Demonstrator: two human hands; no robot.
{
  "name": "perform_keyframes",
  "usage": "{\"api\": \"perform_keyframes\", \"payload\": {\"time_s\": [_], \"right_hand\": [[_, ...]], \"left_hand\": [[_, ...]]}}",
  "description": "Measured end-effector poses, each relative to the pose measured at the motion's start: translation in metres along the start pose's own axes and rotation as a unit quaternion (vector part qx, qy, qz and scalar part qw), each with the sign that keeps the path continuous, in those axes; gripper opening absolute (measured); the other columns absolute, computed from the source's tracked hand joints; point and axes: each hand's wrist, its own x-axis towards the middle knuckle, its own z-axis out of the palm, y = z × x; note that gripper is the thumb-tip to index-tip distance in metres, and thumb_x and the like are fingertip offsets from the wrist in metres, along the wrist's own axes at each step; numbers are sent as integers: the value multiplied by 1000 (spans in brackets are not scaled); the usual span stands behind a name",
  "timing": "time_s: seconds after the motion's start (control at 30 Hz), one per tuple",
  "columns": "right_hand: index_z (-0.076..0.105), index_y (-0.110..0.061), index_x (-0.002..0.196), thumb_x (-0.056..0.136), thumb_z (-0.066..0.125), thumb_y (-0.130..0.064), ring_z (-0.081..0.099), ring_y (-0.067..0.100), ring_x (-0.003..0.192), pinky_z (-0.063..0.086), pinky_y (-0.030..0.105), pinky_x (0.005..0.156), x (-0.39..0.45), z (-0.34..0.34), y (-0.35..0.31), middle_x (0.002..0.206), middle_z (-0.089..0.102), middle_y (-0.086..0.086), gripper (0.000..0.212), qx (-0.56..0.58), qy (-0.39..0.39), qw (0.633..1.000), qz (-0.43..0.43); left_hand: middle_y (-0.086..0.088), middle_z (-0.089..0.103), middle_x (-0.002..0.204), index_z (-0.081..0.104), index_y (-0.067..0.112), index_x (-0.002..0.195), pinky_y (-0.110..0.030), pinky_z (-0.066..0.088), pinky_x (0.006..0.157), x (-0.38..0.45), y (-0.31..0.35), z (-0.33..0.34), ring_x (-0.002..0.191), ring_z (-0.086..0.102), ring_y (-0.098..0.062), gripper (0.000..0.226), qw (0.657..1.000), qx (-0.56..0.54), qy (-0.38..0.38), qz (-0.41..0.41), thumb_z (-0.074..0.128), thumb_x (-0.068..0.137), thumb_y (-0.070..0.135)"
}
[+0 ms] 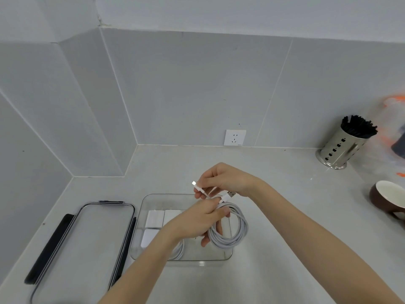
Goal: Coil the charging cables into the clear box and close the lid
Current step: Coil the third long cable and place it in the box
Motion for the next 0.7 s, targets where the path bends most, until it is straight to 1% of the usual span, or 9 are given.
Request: {"api": "perform_keyframes", "payload": {"time_s": [0.1,0.2,0.27,0.33,0.37,0.43,0.57,0.63,0.7], "right_hand": [[66,-4,106,93,42,-46,63,18,82,48,22,65,-3,-6,0,92,71,7,50,8,-14,997,81],[63,-3,110,89,32,-61,64,23,73,53,31,67,-10,-16,10,87,69,10,70,143,-71,974,158],[64,-4,107,87,40,-56,67,26,80,57,38,75,-15,-19,21,92,70,12,61,189,-107,966,138],[65,-9,108,87,53,-35,67,23,87,56,38,80,-22,-17,30,99,69,10,35,163,-104,976,98],[65,-12,110,87,58,-22,68,21,88,56,36,81,-24,-14,33,100,70,8,26,146,-86,983,77],[66,-13,110,84,61,-4,70,17,84,55,37,84,-22,-6,40,93,73,5,27,129,-24,990,57],[68,-13,99,82,62,1,70,12,74,54,32,77,-16,7,52,85,73,3,23,161,69,984,43],[67,-11,100,82,63,1,70,12,71,56,24,68,-14,12,56,84,72,3,22,183,91,978,37],[66,-9,103,81,65,1,70,12,69,56,24,68,-12,16,60,80,73,1,24,196,107,974,44]], "left_hand": [[-7,62,68,47,13,87,-16,32,35,0,-3,-2,32,45,-15,21,1000,-5,28,8,36,98,28],[4,60,51,50,17,88,-19,32,36,1,-7,-8,32,45,-15,20,998,-50,36,2,38,97,29],[4,58,47,52,14,93,-20,32,37,3,-11,-12,31,46,-13,20,997,-57,51,-4,39,97,29],[2,61,54,51,9,102,-21,33,36,5,-15,-14,32,47,-13,25,994,-55,90,-17,41,96,31],[-1,63,61,50,10,106,-21,33,36,6,-17,-15,33,48,-13,26,993,-57,104,-24,42,95,33],[-9,64,73,47,11,109,-22,35,37,10,-22,-17,36,49,-15,28,991,-61,117,-38,43,94,35],[-15,65,80,43,12,108,-23,37,40,13,-35,-20,37,50,-13,32,979,-85,169,-71,47,91,39],[-9,64,76,45,17,109,-22,37,43,11,-41,-21,40,52,-12,28,971,-107,196,-85,47,92,38],[-5,64,80,51,20,105,-23,37,46,8,-46,-22,42,56,-13,19,964,-139,209,-93,44,93,34]]}}
